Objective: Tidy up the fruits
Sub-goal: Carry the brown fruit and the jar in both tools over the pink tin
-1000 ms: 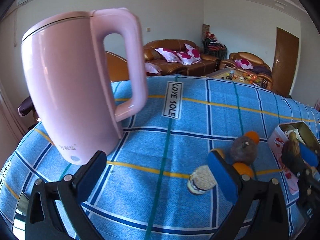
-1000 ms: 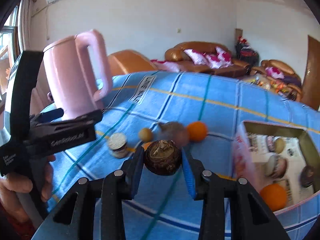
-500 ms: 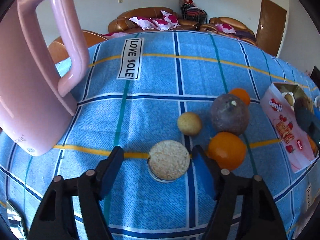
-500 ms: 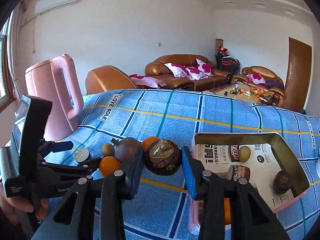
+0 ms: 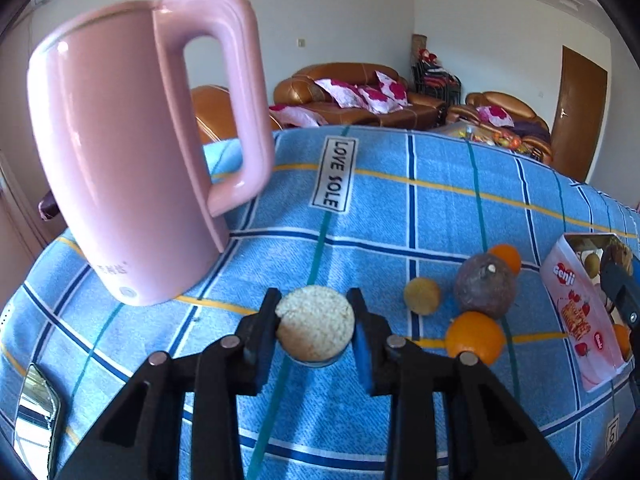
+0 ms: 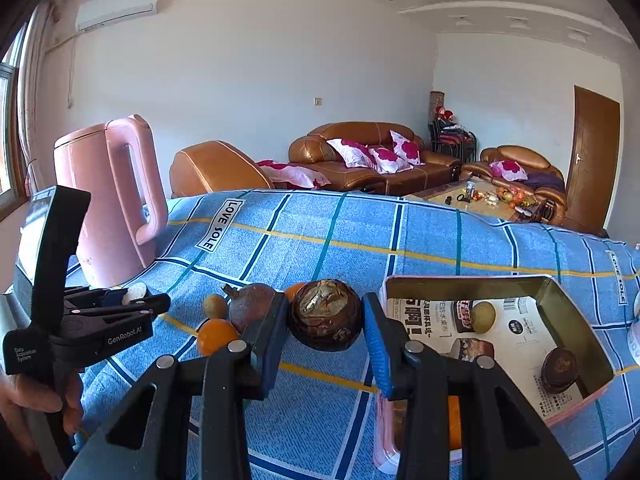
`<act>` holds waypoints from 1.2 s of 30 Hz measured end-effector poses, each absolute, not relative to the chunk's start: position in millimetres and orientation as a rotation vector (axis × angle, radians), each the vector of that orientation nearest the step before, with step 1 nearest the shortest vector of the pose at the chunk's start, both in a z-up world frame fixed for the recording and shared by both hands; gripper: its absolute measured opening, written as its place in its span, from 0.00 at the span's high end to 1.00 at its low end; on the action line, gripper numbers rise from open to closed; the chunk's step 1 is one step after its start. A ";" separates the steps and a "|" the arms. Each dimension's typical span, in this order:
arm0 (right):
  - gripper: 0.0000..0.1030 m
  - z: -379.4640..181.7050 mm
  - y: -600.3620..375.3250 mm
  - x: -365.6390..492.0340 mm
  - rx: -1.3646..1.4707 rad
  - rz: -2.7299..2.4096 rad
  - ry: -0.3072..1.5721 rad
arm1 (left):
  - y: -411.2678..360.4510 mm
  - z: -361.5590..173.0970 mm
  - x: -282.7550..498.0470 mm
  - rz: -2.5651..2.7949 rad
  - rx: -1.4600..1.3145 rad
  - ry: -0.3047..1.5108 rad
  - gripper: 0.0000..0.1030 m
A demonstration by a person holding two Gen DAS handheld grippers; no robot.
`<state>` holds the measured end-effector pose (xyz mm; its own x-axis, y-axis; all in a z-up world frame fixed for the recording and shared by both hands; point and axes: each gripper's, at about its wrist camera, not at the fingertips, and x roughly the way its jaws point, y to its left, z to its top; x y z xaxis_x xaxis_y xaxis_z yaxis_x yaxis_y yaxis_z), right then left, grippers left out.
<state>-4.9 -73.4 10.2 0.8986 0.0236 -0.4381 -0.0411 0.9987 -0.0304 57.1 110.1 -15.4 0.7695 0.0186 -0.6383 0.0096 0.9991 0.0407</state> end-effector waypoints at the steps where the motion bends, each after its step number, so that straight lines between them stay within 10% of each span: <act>1: 0.61 11.0 -70.8 -6.5 -0.058 0.024 0.440 | 108.2 -12.9 53.8 0.023 0.055 0.668 0.66; 36: 0.61 10.8 -94.5 -29.7 -0.099 -0.011 0.414 | 54.1 -4.8 9.9 0.036 0.098 0.580 0.66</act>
